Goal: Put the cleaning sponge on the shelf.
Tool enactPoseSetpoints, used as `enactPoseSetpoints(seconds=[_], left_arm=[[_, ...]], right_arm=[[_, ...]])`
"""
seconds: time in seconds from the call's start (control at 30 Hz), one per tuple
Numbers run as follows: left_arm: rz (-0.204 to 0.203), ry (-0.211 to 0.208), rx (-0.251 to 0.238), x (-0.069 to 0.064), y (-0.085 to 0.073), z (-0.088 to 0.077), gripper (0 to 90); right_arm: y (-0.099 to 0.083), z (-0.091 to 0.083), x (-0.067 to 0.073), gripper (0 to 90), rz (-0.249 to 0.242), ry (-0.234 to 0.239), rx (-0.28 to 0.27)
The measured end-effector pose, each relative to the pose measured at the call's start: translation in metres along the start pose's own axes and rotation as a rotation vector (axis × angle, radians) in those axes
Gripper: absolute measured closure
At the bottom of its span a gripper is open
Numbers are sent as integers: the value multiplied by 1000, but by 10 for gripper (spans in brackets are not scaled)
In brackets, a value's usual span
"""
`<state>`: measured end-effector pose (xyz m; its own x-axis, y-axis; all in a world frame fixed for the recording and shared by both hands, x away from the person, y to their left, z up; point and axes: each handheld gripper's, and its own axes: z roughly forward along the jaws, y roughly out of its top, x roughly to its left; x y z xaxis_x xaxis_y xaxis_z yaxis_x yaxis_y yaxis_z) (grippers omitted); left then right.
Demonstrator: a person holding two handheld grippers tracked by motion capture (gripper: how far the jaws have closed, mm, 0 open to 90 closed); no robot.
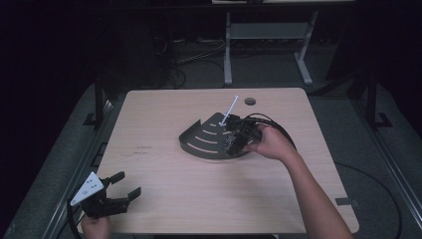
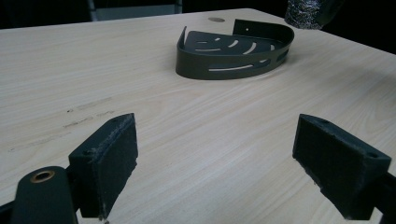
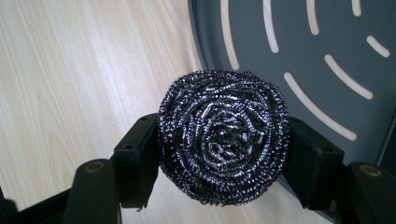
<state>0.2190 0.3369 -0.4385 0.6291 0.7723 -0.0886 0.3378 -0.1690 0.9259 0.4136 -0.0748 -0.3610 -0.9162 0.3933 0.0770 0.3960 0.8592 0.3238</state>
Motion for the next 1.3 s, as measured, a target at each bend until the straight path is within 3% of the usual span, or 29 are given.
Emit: enactPoseSetpoints(seconds=[0.4, 1.3], left_arm=[[2, 0, 2, 1, 0, 0, 133], [1, -3, 2, 0, 0, 0, 133]], right_arm=[[13, 6, -11, 333, 17, 8, 18], [11, 24, -41, 334, 97, 29, 23]])
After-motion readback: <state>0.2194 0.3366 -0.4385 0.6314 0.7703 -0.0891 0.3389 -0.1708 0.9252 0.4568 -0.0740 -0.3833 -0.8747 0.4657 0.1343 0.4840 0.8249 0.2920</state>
